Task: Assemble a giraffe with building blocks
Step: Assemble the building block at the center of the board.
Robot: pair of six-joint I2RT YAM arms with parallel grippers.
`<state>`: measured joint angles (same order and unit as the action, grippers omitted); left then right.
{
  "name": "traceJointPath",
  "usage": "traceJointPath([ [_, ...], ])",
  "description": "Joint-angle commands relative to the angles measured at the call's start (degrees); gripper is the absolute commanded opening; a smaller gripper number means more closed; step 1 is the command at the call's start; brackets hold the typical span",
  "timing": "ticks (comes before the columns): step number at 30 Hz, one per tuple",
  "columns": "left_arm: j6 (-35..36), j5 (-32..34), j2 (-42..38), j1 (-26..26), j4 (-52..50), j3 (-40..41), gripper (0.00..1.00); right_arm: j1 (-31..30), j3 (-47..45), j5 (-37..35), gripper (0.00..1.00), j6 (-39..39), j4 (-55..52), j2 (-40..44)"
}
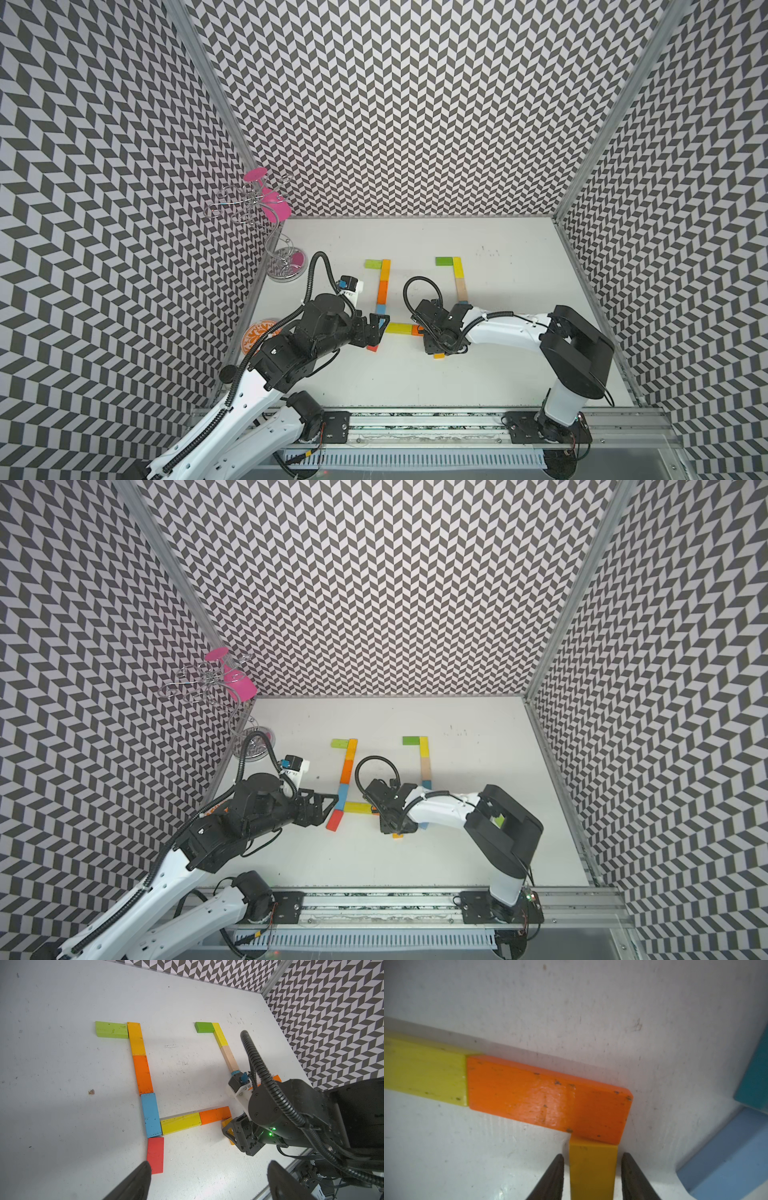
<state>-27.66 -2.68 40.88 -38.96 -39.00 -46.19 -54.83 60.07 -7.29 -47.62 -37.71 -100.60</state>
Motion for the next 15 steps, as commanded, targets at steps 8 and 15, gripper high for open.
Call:
traceJointPath([
  [8,0.99,-0.4,0.3,0.46,1.67,-2.11,0.89,0.29,3.24,-1.73,0.55,0.17,-2.14,2.58],
  [15,1.64,2.22,1.17,0.55,0.87,-4.35,0.91,0.24,6.94,-4.19,0.63,0.5,-6.04,8.62],
])
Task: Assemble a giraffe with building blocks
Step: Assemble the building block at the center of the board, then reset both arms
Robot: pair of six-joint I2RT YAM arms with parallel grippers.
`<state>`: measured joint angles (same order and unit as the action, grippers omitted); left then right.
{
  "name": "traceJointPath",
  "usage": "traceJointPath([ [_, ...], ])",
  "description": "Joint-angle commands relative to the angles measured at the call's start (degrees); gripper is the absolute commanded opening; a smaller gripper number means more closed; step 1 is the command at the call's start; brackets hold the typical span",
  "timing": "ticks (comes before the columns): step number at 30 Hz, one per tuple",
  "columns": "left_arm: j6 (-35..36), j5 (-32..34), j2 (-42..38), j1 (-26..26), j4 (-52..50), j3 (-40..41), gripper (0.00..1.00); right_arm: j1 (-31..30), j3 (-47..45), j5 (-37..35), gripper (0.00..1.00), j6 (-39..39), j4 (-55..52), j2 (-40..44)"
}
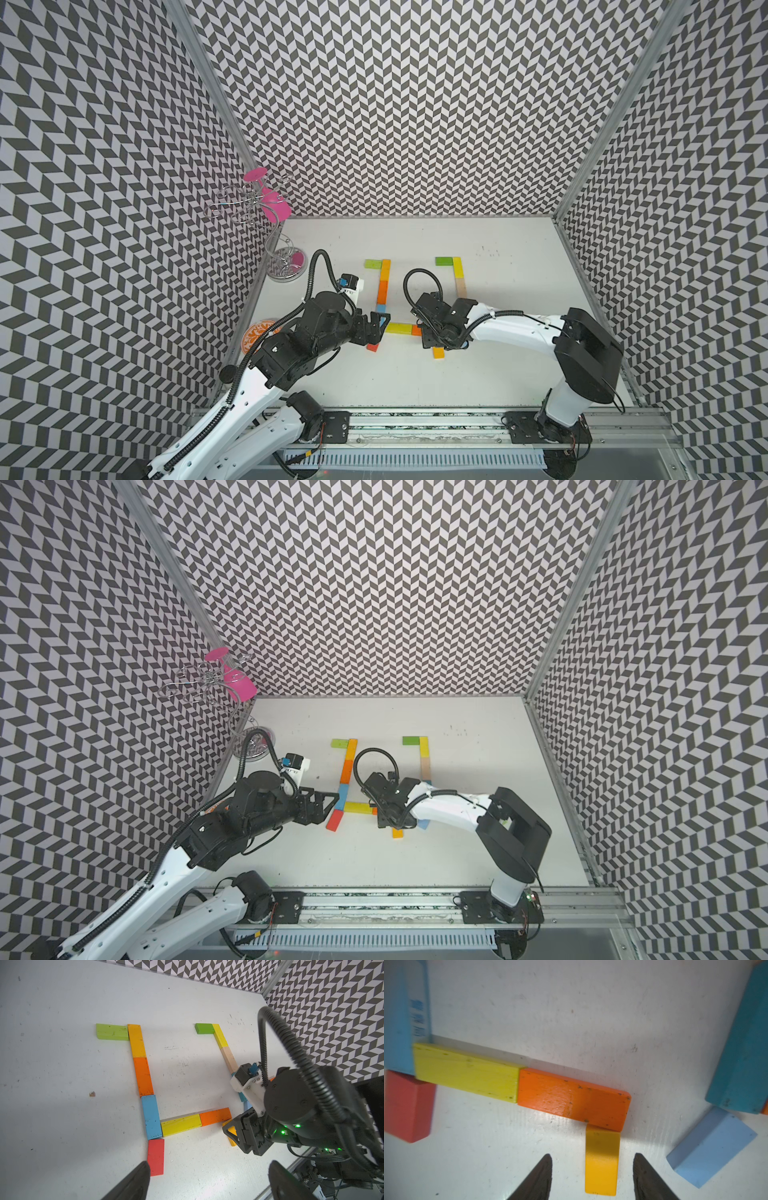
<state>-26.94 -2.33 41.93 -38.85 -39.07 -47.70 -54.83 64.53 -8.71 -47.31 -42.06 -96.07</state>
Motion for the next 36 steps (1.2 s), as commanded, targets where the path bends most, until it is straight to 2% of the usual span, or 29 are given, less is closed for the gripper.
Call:
traceJointPath([
  [1,1.3,2.72,0.33,0.52,0.84,-3.45,0.92,0.25,3.22,-3.66,0.63,0.34,-2.32,5.28],
  [6,3.39,9.77,1.3,1.4,3.24,-3.68,0.97,1.75,4.41,-6.38,0.64,4.7,-1.08,11.42],
  [12,7.08,21.41,3.96,6.75,11.04,-3.9,1.0,9.25,-0.14,-7.8,0.62,16.65,9.96,20.13],
  [17,5.31,27.26,3.89,15.17,23.4,1.29,1.0,16.57,-13.96,-11.55,0.65,27.7,30.91,32.44],
  [24,5.39,38.53,1.57,21.79,49.48,20.28,1.0,25.98,-35.93,-21.68,0.77,46.38,64.2,47.13],
  [27,6.96,42.04,2.88,21.89,63.55,28.5,1.0,32.94,-43.34,-24.12,0.8,48.45,73.99,48.51],
  [30,8.83,44.94,7.74,21.89,67.71,30.91,1.0,40.59,-49.02,-22.14,0.81,46.17,80.13,47.43],
  [33,15.58,47.8,13.85,22.08,78.59,35.36,1.0,45.78,-52.84,-19.6,0.81,43.56,82.33,44.35],
  [36,18.61,45.72,18.47,23.78,84.22,37.69,1.0,48.81,-55.19,-16.75,0.81,43.58,88.77,38.42],
])
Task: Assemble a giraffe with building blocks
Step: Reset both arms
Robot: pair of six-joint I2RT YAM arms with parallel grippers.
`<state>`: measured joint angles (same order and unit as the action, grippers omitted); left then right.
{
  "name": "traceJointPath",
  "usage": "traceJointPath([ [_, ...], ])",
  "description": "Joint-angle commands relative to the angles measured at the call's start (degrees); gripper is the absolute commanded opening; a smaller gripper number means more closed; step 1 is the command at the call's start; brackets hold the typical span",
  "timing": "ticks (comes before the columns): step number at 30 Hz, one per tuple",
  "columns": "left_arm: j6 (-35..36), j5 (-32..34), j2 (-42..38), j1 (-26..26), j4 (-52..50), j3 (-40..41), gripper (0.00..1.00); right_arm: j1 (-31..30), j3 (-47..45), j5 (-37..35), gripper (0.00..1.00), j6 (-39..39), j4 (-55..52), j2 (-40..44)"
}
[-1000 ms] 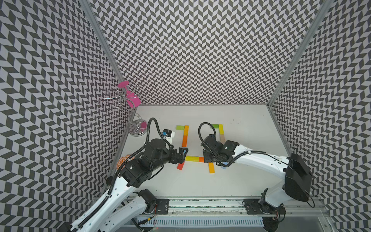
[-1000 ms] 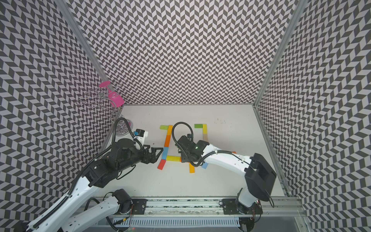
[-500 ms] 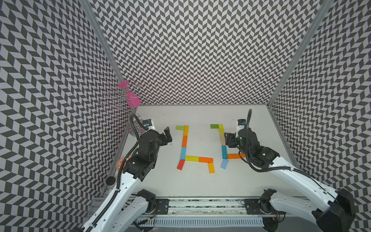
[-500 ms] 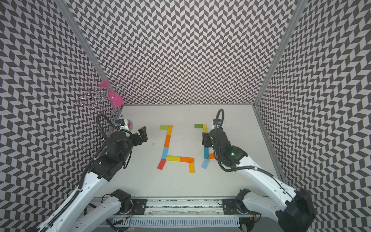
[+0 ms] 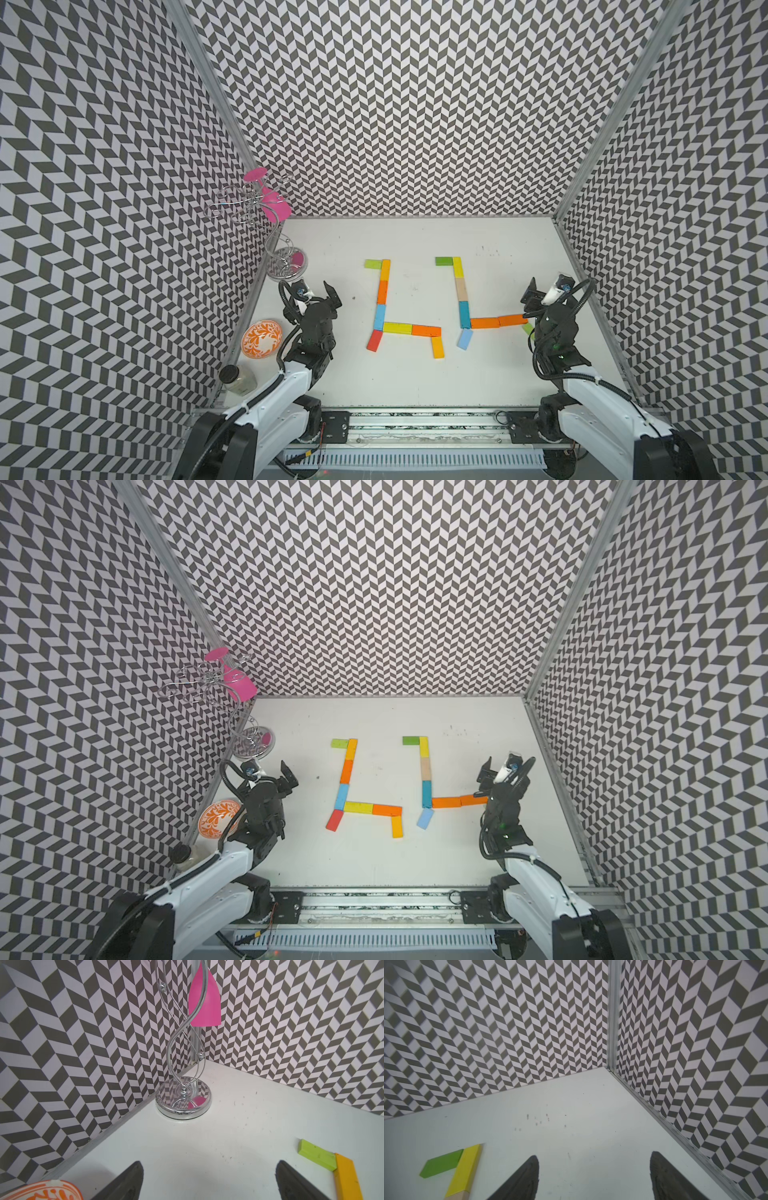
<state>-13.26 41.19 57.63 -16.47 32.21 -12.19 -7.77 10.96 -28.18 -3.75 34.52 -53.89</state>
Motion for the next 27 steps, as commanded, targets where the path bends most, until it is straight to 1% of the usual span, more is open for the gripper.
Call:
traceJointPath([
  [1,5.36,0.97,4.17,2.16,15.71,3.22,1.0,2.38,-2.23,3.27,0.82,0.19,15.93,-6.54],
  [3,5.48,-1.63,7.13,4.6,21.36,5.06,0.99,3.23,-2.68,5.9,0.81,0.71,23.34,-12.88],
  [4,6.22,-2.77,7.64,5.02,22.62,5.0,0.99,3.29,-2.5,7.29,0.81,1.12,26.01,-15.62],
  [5,8.39,-4.87,8.22,5.42,25.4,5.6,0.99,3.37,-2.28,8.38,0.8,1.51,29.7,-18.89],
  [6,10.72,-5.09,9.47,5.56,30.29,6.8,1.0,3.26,-1.88,10.09,0.79,2.39,33.34,-21.49],
  [7,11.87,-5.41,10.53,5.72,32.73,7.0,1.0,3.27,-1.54,11.7,0.79,2.84,35.25,-23.03],
  [8,12.62,-6.47,11.59,6.12,33.44,6.48,1.0,3.59,-0.67,13.57,0.8,1.89,35.37,-24.56],
  [10,13.64,-8.25,13.8,6.61,33.89,5.15,1.0,3.87,1.25,17.26,0.78,3.32,34.12,-28.63],
  [11,14.34,-9.04,15.1,6.92,35.18,4.77,1.0,3.86,1.25,19.19,0.77,4.13,37.35,-31.54],
  [13,14.45,-11.69,17.41,8.39,38.82,4.66,1.0,3.88,-0.67,21.45,0.77,5.38,49.32,-36.74],
  [14,13.8,-13.83,18.5,9.62,39.57,4.14,1.0,3.89,-1.54,22.35,0.78,5.57,49.45,-36.47],
  [16,11.88,-18.03,18.89,11.39,34.59,1.57,0.98,3.88,-0.13,23.54,0.78,6.03,42.44,-33.72],
  [17,10.56,-19.61,19.47,11.92,34.06,0.88,0.98,3.86,1.08,24.19,0.79,6.53,39.42,-33.16],
  [18,9.48,-21.73,21.05,12.7,36.61,1.42,0.99,3.83,1.25,24.22,0.79,6.44,38.77,-33.63],
  [19,9.59,-21.65,22.9,12.81,39.8,1.98,1.0,3.82,1.26,23.89,0.95,6.13,39.18,-34.21],
  [20,9.31,-20.83,25.34,12.95,43.26,2.46,1.0,3.88,1.26,23.96,0.99,6.04,40.18,-34.73],
  [21,10.21,-21.94,27.53,13.2,46.79,2.54,0.99,3.85,1.26,23.78,0.99,6.15,41.72,-35.01],
  [22,10.91,-23.17,28.06,13.01,46.0,1.81,0.99,3.84,1.15,23.3,0.99,6.01,42.97,-35.41],
  [24,10.81,-24.39,27.3,12.78,37.85,-1.34,1.0,3.79,0.1,20.85,1.0,5.07,46.07,-36.02],
  [26,11.27,-25.91,29.48,13.03,37.28,-2.95,1.0,3.81,0.66,19.62,0.99,4.65,44.81,-36.07],
  [27,11.15,-26.45,31.07,13.42,38.68,-3.0,1.0,3.87,1.25,19.33,0.99,4.24,42.87,-36.19],
])
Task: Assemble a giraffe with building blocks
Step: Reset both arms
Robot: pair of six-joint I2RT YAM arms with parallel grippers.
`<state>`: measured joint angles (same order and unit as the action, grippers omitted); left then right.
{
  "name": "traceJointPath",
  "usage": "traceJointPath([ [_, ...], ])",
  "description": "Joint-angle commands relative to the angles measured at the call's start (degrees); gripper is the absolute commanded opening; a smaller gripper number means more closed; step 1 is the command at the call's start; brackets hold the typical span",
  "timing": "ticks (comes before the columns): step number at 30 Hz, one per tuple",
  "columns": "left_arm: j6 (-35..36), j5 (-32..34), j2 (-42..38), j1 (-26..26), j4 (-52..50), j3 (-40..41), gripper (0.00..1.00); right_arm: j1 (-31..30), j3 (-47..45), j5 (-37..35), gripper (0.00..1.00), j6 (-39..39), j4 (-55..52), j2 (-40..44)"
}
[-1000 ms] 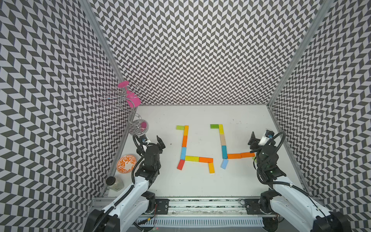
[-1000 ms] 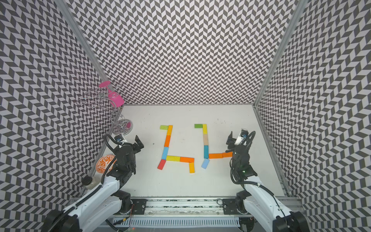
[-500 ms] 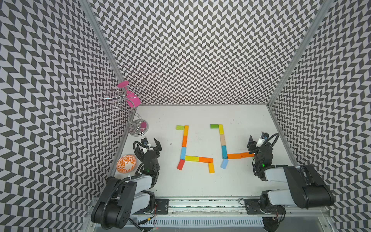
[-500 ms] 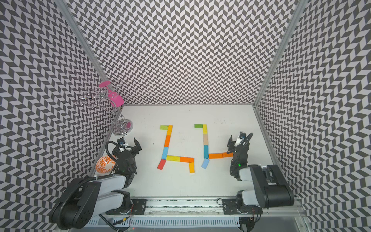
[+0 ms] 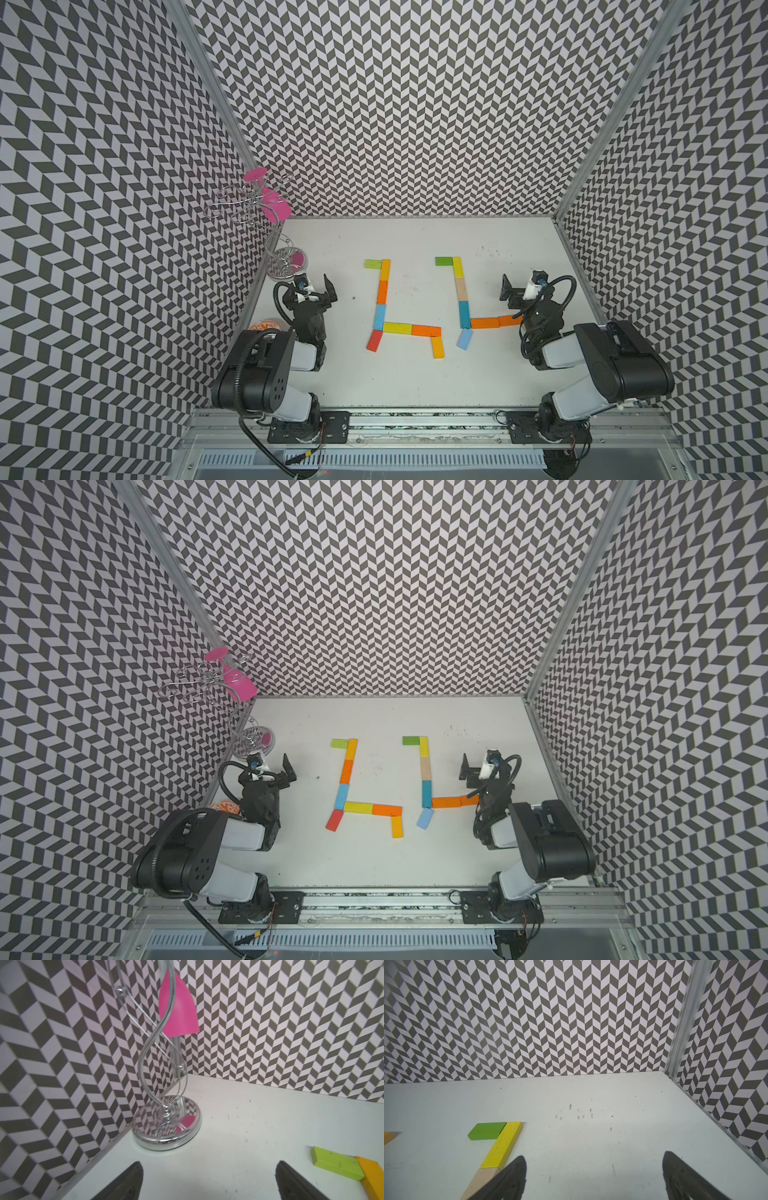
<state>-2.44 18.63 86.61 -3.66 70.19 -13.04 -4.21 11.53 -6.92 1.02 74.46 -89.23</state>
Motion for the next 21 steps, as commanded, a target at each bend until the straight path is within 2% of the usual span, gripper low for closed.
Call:
traceJointPath([
  [1,0.21,-4.64,2.58,1.09,3.97,-0.76,1.0,0.3,0.69,-1.88,0.99,-0.53,2.63,-0.5],
  [21,-0.02,-3.94,2.53,1.02,4.12,-0.41,1.0,0.3,0.69,-1.51,0.99,-0.49,2.71,-0.95],
])
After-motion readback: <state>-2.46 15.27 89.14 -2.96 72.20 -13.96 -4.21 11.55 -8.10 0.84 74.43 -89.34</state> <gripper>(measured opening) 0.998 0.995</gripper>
